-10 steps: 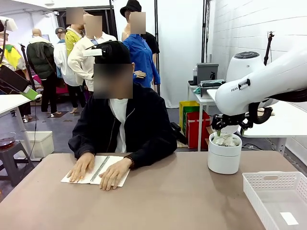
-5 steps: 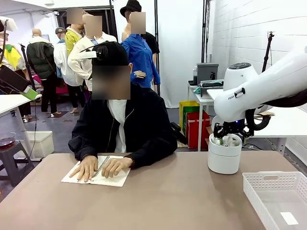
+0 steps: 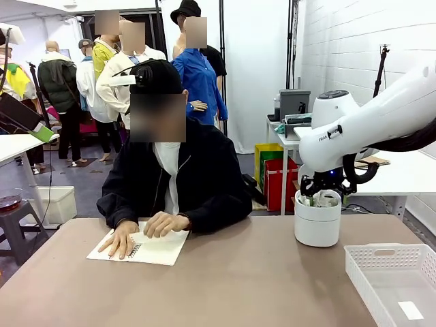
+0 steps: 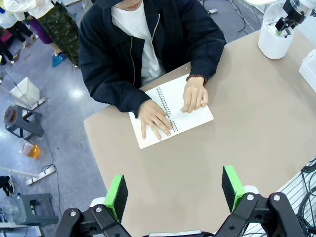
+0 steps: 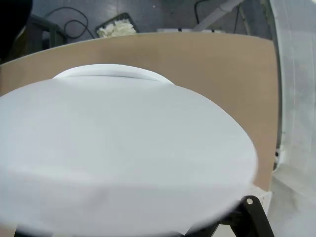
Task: Sort the paper based on its condition.
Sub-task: If a person hands you a paper, place it in the Organizing basket , and if it's crumpled, put it in the Trash can.
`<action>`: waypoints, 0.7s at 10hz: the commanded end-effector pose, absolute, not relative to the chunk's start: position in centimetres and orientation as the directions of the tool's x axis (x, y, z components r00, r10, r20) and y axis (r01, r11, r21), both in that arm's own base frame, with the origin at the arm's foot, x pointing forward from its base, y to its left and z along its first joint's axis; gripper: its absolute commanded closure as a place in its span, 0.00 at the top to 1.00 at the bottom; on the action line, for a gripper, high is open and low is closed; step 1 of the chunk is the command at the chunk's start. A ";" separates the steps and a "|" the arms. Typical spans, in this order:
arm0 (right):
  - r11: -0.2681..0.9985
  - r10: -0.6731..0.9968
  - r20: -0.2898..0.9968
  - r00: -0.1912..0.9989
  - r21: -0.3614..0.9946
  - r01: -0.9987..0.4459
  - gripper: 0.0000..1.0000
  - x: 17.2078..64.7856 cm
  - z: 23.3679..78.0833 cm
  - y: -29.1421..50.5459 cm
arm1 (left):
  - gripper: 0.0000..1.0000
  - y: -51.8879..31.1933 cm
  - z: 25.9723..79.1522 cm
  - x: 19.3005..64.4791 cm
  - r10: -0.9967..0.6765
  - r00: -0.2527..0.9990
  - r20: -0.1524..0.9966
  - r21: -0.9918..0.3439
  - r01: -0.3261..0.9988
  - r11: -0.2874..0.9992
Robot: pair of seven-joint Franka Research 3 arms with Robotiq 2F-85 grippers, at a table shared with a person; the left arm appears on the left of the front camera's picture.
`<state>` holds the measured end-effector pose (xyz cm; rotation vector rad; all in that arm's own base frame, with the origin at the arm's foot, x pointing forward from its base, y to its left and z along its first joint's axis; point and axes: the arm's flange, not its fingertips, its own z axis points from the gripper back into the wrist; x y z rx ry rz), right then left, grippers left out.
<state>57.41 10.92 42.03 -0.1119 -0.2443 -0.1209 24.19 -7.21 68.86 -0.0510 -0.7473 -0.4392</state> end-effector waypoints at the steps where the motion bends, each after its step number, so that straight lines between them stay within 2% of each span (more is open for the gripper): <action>1: 0.996 -0.064 0.233 0.970 -0.052 0.078 1.00 55.3 43.5 11.7 | 1.00 -7.1 68.9 24.2 -0.368 0.649 0.666 0.116 0.397 0.911; 4: 0.998 0.010 0.196 0.981 -0.060 0.002 1.00 52.8 45.0 12.8 | 1.00 -7.1 68.9 24.2 -0.368 0.649 0.666 0.116 0.397 0.911; 5: 0.997 -0.045 0.233 0.971 -0.052 0.059 1.00 55.0 44.4 12.8 | 1.00 -7.1 68.9 24.2 -0.368 0.649 0.666 0.116 0.397 0.911; 7: 0.997 -0.045 0.233 0.971 -0.052 0.059 1.00 55.0 44.4 12.8 | 1.00 -7.1 68.9 24.2 -0.368 0.649 0.666 0.116 0.397 0.911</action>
